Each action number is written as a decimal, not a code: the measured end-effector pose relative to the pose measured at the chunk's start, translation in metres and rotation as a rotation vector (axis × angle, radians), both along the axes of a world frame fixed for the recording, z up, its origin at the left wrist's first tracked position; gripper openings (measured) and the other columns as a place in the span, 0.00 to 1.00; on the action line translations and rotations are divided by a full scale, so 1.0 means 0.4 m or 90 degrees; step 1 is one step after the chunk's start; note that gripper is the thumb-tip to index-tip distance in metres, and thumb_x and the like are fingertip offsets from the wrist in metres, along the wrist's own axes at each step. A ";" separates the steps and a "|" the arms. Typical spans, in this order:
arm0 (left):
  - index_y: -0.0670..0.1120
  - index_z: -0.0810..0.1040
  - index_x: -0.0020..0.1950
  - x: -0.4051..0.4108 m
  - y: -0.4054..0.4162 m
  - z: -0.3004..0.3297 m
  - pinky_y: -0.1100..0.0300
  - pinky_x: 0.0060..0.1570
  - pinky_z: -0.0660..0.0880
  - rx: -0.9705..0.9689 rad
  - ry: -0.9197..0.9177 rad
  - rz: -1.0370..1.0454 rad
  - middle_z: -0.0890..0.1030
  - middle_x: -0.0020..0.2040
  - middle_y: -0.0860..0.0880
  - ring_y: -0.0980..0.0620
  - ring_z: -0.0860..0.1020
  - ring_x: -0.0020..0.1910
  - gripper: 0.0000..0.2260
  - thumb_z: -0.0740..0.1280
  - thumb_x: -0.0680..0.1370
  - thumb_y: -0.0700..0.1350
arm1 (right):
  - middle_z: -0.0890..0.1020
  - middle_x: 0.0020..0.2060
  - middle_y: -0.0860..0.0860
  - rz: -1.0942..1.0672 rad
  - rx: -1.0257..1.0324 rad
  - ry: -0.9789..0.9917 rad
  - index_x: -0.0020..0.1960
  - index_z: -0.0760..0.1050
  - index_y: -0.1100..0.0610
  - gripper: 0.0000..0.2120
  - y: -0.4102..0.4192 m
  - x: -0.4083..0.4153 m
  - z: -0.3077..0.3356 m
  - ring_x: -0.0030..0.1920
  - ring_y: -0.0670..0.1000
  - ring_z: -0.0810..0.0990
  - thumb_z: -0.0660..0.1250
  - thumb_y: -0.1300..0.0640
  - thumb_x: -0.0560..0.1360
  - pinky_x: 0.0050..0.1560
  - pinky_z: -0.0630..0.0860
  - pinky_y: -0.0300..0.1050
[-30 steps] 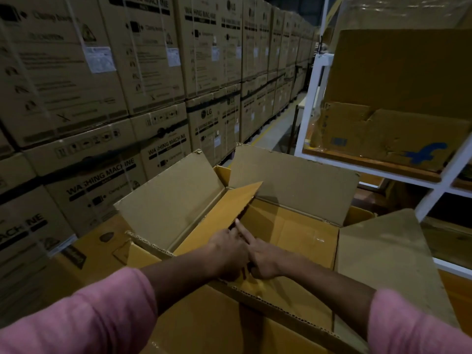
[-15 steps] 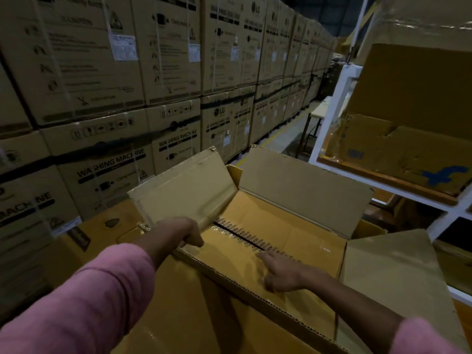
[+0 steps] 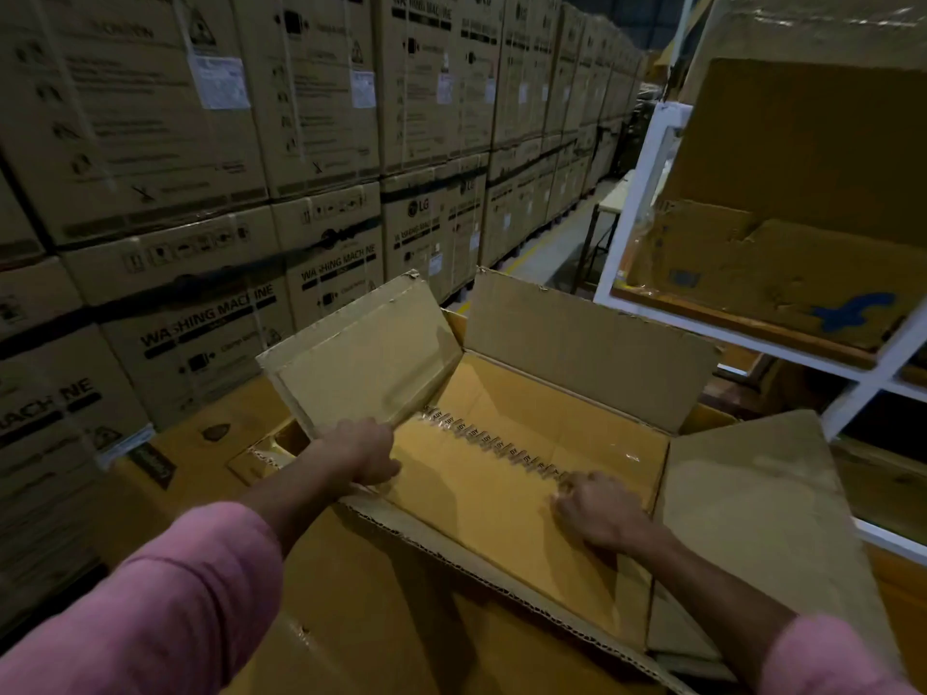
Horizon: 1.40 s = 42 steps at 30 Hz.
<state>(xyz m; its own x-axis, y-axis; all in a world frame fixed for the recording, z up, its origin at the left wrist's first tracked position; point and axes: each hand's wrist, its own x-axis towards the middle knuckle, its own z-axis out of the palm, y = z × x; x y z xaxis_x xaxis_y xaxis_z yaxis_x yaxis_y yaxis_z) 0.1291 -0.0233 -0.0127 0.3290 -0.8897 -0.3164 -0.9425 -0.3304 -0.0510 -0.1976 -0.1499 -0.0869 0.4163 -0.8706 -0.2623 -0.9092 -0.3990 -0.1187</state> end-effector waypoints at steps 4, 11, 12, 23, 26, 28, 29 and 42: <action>0.48 0.65 0.79 -0.081 -0.016 0.046 0.41 0.71 0.69 -0.100 0.044 -0.116 0.64 0.79 0.45 0.43 0.66 0.75 0.28 0.62 0.82 0.61 | 0.80 0.55 0.52 0.005 -0.137 -0.137 0.61 0.75 0.53 0.19 -0.011 0.003 0.111 0.53 0.53 0.78 0.54 0.41 0.84 0.52 0.75 0.49; 0.46 0.73 0.70 -0.297 -0.061 0.196 0.45 0.58 0.76 -0.289 0.090 -0.206 0.80 0.65 0.41 0.40 0.78 0.62 0.25 0.53 0.85 0.61 | 0.81 0.37 0.49 0.123 0.215 -0.247 0.49 0.79 0.53 0.15 0.080 0.030 0.364 0.36 0.49 0.78 0.57 0.51 0.86 0.37 0.75 0.46; 0.45 0.74 0.69 -0.318 -0.064 0.214 0.47 0.55 0.76 -0.270 0.109 -0.189 0.80 0.62 0.40 0.39 0.79 0.59 0.23 0.54 0.85 0.60 | 0.82 0.38 0.51 0.099 0.352 -0.273 0.53 0.81 0.55 0.14 0.108 0.025 0.386 0.35 0.49 0.79 0.57 0.53 0.86 0.35 0.77 0.44; 0.44 0.73 0.72 -0.367 0.046 0.003 0.50 0.59 0.73 0.156 0.074 -0.147 0.76 0.69 0.41 0.41 0.76 0.66 0.19 0.58 0.85 0.53 | 0.76 0.64 0.47 0.252 0.406 -0.116 0.74 0.73 0.49 0.21 0.194 0.024 0.226 0.60 0.46 0.79 0.64 0.51 0.81 0.60 0.80 0.48; 0.44 0.71 0.71 -0.368 0.061 -0.004 0.48 0.62 0.70 0.101 0.056 -0.148 0.74 0.71 0.39 0.39 0.73 0.68 0.21 0.55 0.85 0.56 | 0.76 0.68 0.52 0.261 0.301 -0.003 0.74 0.72 0.55 0.24 0.147 0.031 0.156 0.65 0.52 0.76 0.64 0.46 0.81 0.66 0.75 0.51; 0.44 0.71 0.71 -0.368 0.062 -0.008 0.47 0.64 0.70 0.085 0.047 -0.154 0.74 0.71 0.39 0.38 0.73 0.68 0.22 0.55 0.85 0.57 | 0.76 0.68 0.54 0.224 0.269 0.047 0.73 0.72 0.57 0.24 0.114 0.035 0.099 0.64 0.54 0.76 0.63 0.45 0.81 0.65 0.75 0.54; 0.44 0.72 0.71 -0.367 0.065 -0.012 0.46 0.64 0.70 0.091 0.047 -0.152 0.74 0.71 0.39 0.38 0.73 0.68 0.22 0.55 0.85 0.57 | 0.76 0.67 0.54 0.192 0.259 0.052 0.72 0.72 0.58 0.23 0.098 0.036 0.073 0.63 0.55 0.76 0.62 0.46 0.81 0.64 0.76 0.54; 0.46 0.71 0.72 -0.382 0.028 0.033 0.48 0.56 0.74 0.163 0.048 -0.192 0.76 0.67 0.41 0.41 0.77 0.62 0.21 0.57 0.85 0.57 | 0.32 0.81 0.50 0.032 -0.042 -0.111 0.83 0.40 0.47 0.40 0.000 0.005 0.008 0.82 0.62 0.40 0.63 0.49 0.82 0.76 0.51 0.72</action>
<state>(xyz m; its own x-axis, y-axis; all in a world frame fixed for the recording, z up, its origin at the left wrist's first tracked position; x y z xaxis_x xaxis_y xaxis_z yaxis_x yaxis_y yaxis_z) -0.0237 -0.0122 0.0004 0.0330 -0.8323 -0.5534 -0.9994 -0.0247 -0.0225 -0.1956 -0.1499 -0.0835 0.4938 -0.8604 -0.1257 -0.8559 -0.4554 -0.2449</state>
